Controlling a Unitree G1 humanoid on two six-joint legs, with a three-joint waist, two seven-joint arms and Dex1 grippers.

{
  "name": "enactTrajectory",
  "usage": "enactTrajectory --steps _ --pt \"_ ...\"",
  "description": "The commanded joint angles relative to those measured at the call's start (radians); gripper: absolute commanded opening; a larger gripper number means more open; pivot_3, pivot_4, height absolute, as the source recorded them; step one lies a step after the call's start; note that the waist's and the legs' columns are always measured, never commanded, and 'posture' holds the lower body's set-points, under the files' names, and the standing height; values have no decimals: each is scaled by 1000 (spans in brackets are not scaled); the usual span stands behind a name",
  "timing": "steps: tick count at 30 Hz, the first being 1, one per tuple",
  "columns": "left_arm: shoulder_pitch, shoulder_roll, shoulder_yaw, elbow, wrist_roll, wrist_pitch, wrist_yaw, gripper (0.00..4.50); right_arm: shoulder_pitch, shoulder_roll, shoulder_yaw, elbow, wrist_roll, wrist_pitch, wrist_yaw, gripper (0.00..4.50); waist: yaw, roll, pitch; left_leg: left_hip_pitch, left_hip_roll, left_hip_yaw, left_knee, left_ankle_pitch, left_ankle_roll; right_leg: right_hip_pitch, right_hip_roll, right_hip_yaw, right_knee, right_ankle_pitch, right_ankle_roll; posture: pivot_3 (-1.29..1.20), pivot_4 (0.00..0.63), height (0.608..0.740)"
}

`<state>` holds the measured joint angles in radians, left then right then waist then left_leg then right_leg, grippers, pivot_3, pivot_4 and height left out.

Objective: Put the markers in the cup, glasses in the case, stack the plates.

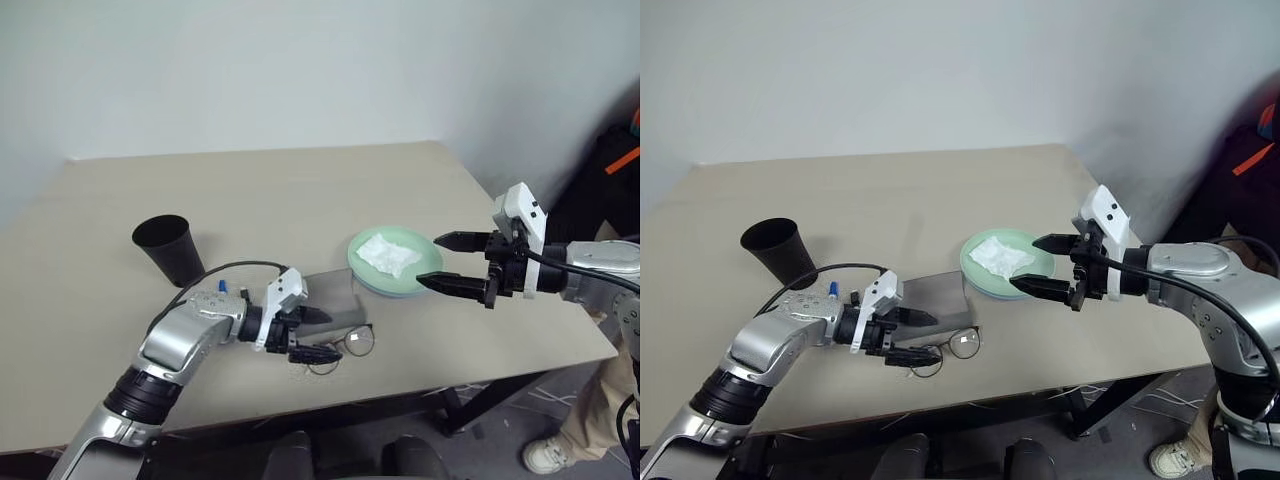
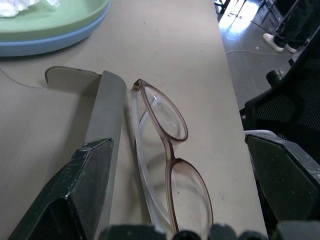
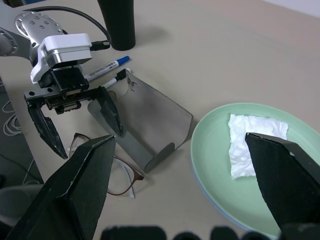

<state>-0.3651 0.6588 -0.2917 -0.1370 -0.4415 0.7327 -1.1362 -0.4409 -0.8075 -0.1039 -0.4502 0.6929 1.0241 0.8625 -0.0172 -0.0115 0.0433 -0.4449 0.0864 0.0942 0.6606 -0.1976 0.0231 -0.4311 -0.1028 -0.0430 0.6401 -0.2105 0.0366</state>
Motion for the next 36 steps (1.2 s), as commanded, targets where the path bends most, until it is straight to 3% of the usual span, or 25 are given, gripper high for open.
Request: enactTrajectory --steps 1,4,7,13,31,34,36 --pt "-32 -7 -10 -3 5 5 -10 4500 -2 1 -17 -22 15 -15 -19 4472 -1 0 0 0 0 0 0 0 0 0 0 0 0 0 0 0 0 740" --pt "-45 -13 -28 1 6 15 -17 4500 1 3 -12 -23 19 -18 -31 4472 0 0 0 0 0 0 0 0 0 0 0 0 0 0 0 0 0 740" --pt "-56 -17 -43 -2 8 31 -13 3971 5 3 -11 -26 24 -20 -42 4500 -1 0 0 0 0 -1 0 0 0 1 0 0 0 0 0 0 0 740" --pt "-70 -19 -67 6 37 31 -11 1950 15 5 -7 -28 24 -26 -54 4500 -1 0 0 0 0 -1 0 0 0 1 0 0 0 0 0 0 0 740" --pt "-83 -50 -110 18 91 20 -13 1950 20 4 -1 -27 17 -41 -82 4500 -1 0 0 0 -1 -2 0 0 1 1 0 0 -1 0 0 0 0 740" --pt "-82 -53 -112 21 92 20 -16 1313 18 5 2 -28 15 -41 -89 4500 -1 0 0 0 -1 -2 0 0 1 1 0 0 -1 0 0 0 0 740" --pt "-82 -54 -113 22 92 22 -16 632 16 7 3 -28 14 -40 -97 4500 -1 0 0 0 -1 -2 0 0 1 1 0 0 -1 0 0 0 0 740"
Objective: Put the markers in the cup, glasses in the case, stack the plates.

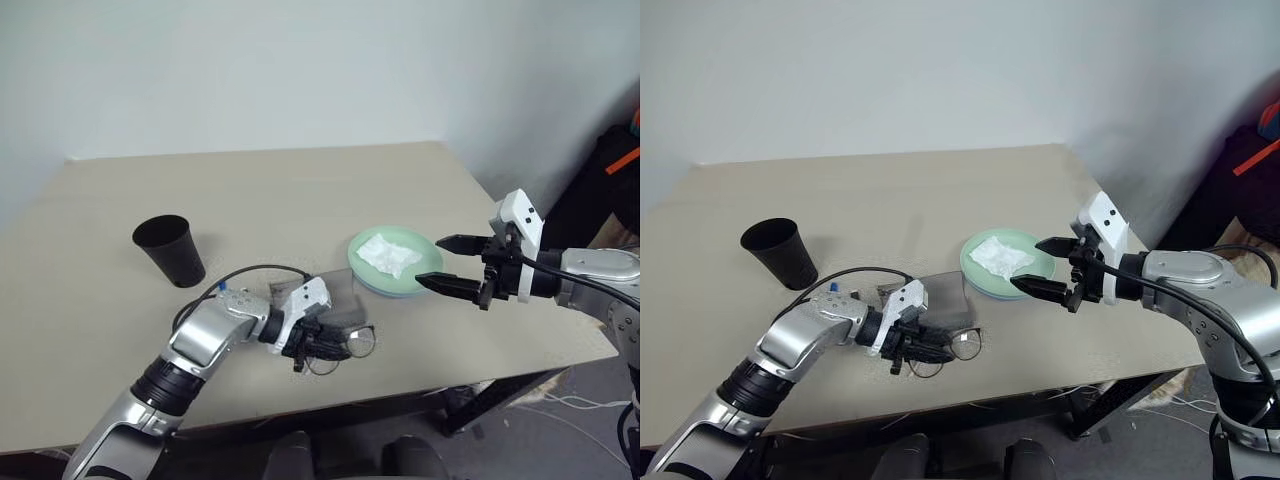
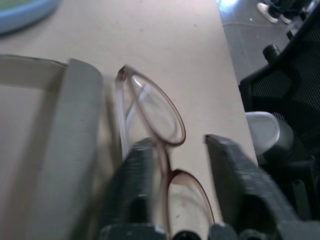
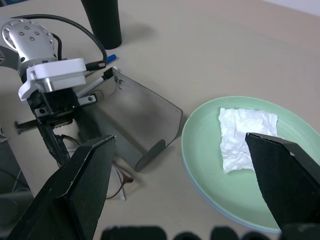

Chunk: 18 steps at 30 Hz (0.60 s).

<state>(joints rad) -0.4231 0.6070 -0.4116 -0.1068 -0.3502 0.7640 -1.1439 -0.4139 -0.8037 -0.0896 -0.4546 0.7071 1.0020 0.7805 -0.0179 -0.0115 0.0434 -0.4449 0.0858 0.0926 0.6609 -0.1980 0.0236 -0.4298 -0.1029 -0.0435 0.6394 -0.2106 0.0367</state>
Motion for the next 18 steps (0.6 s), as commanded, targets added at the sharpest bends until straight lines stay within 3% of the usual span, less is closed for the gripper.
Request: enactTrajectory --steps 1,2,7,13,18 --pt "-23 -1 4 -9 3 -11 -9 227 -11 3 -10 -24 -1 -19 -17 4500 0 0 0 0 0 0 0 0 0 0 0 0 0 0 0 0 0 740" --pt "-21 1 1 -10 4 -13 -11 36 -12 3 -8 -26 0 -19 -18 4500 0 0 0 0 0 0 0 0 0 0 0 0 0 0 0 0 0 740" --pt "-26 -7 8 -5 7 -22 -4 36 -21 1 -6 -24 4 -19 -23 4500 0 0 0 0 0 0 0 0 0 0 0 0 0 0 0 0 0 740" --pt "-82 -35 98 -6 -105 18 -53 36 -37 2 5 -9 -4 -25 -22 4500 0 0 0 0 0 -1 1 0 0 0 0 0 0 0 0 0 0 740" --pt "-177 -26 168 142 -118 -54 -121 36 -50 5 18 5 -8 -34 -21 4500 0 0 0 0 0 -1 0 0 0 1 0 -1 0 0 0 0 0 740"
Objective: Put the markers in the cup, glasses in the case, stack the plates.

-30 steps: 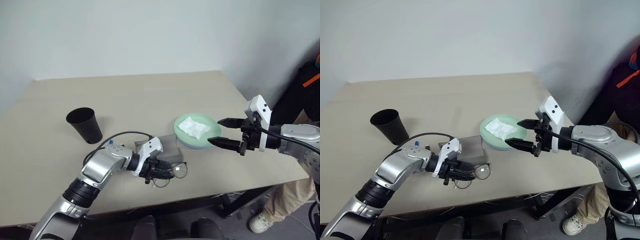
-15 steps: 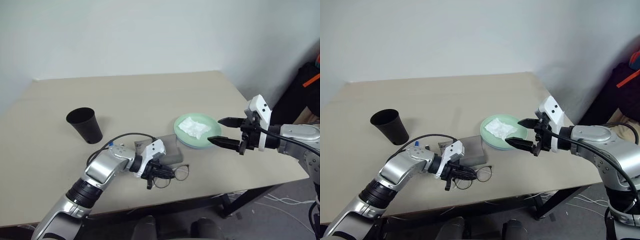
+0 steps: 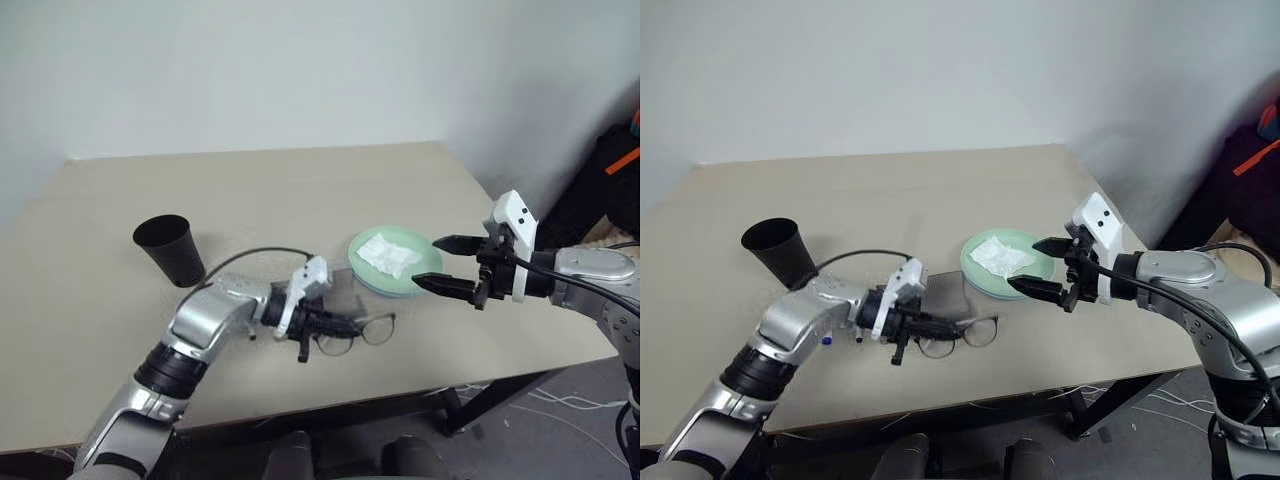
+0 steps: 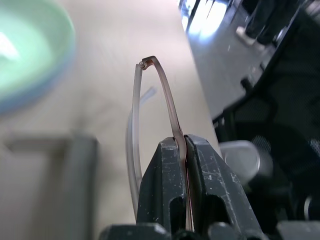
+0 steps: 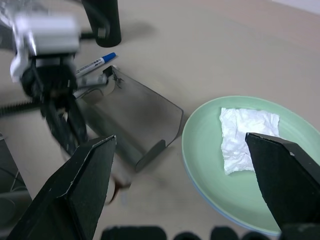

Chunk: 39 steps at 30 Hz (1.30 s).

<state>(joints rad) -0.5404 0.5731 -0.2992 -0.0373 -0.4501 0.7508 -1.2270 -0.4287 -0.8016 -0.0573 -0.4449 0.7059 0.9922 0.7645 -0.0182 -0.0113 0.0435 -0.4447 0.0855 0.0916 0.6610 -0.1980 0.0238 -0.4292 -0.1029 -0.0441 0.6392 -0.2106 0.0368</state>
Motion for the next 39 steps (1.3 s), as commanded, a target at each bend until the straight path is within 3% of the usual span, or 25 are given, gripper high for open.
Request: enactTrajectory --steps 1,10,13,29,39 --pt "-88 13 68 119 -11 -64 -54 36 -38 4 -11 -1 -7 -27 -4 4500 0 0 0 0 0 0 0 0 0 0 0 0 0 0 0 0 0 740" --pt "-217 9 82 500 144 -409 -97 36 -51 12 2 6 -7 -36 -9 4500 0 0 0 0 0 0 0 0 0 0 0 0 0 0 0 0 0 740" --pt "-225 8 73 557 160 -440 -141 36 -51 10 0 6 -7 -36 -11 4500 0 0 0 -1 0 0 0 0 0 0 0 0 0 0 0 0 0 740" --pt "-127 -9 25 587 264 -523 -226 36 -48 -2 -11 -35 9 -17 -23 4500 0 0 0 -1 0 0 0 0 0 0 0 0 0 0 0 0 0 740" --pt "-73 2 23 491 233 -424 -290 36 -50 -5 -8 -40 8 -8 -28 4500 0 0 0 -1 0 0 0 -1 1 0 0 0 0 0 0 0 0 740"
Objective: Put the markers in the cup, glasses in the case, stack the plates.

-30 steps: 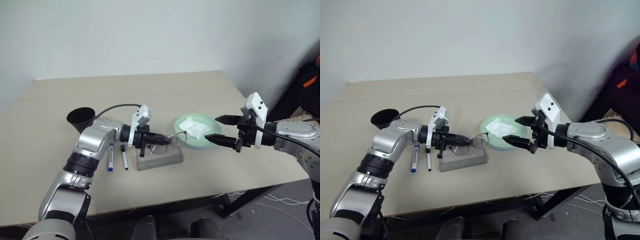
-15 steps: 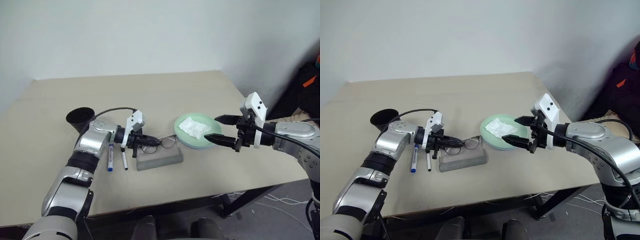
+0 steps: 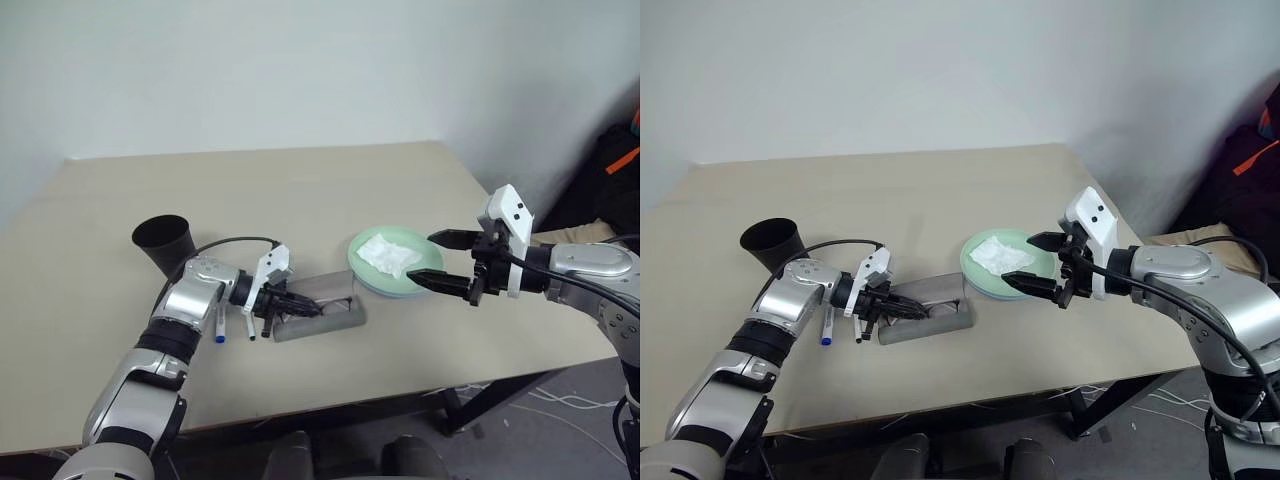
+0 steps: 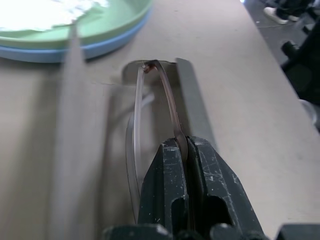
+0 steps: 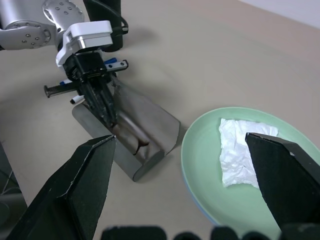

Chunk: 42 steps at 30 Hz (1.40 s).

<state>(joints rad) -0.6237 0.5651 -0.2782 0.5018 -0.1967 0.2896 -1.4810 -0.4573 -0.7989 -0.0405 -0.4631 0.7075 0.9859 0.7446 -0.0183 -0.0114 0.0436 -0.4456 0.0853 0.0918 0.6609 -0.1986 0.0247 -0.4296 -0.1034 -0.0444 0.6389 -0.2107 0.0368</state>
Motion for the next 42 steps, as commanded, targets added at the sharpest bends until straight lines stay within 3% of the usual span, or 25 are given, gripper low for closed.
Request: enactTrajectory --steps 1,5,13,20,28,36,42 --pt "14 13 5 -61 -30 62 -44 36 -21 -7 -23 -21 5 -1 -8 4500 0 0 0 0 0 0 0 0 0 0 0 0 0 0 0 0 0 740" --pt "18 23 3 -87 -37 130 -58 36 -19 -4 -15 -19 0 -4 -9 4500 0 0 0 0 0 0 0 0 0 0 0 0 0 0 0 0 0 740" --pt "10 14 14 -70 -9 110 -19 2738 -18 5 -16 -14 7 0 -15 4500 0 0 0 0 0 0 0 0 0 0 0 0 0 0 0 0 0 740" --pt "-46 3 79 -65 -63 123 8 2738 -19 6 -17 -10 8 0 -15 4500 0 0 0 0 0 0 0 0 0 0 0 0 0 0 0 0 0 740" --pt "-133 -6 185 -106 -138 202 67 27 -23 -3 -21 1 7 -2 -4 4500 0 0 0 0 0 0 0 0 0 0 0 0 0 0 0 0 0 740" --pt "-142 -32 168 41 -7 24 267 9 -32 -5 -21 8 3 -6 1 4500 1 0 0 0 0 0 1 0 0 1 0 0 0 0 0 0 0 740" --pt "-96 -49 136 23 42 -16 301 9 -36 2 -13 1 3 -5 -4 4500 0 0 0 0 0 0 0 0 0 1 0 0 0 0 0 0 0 740"
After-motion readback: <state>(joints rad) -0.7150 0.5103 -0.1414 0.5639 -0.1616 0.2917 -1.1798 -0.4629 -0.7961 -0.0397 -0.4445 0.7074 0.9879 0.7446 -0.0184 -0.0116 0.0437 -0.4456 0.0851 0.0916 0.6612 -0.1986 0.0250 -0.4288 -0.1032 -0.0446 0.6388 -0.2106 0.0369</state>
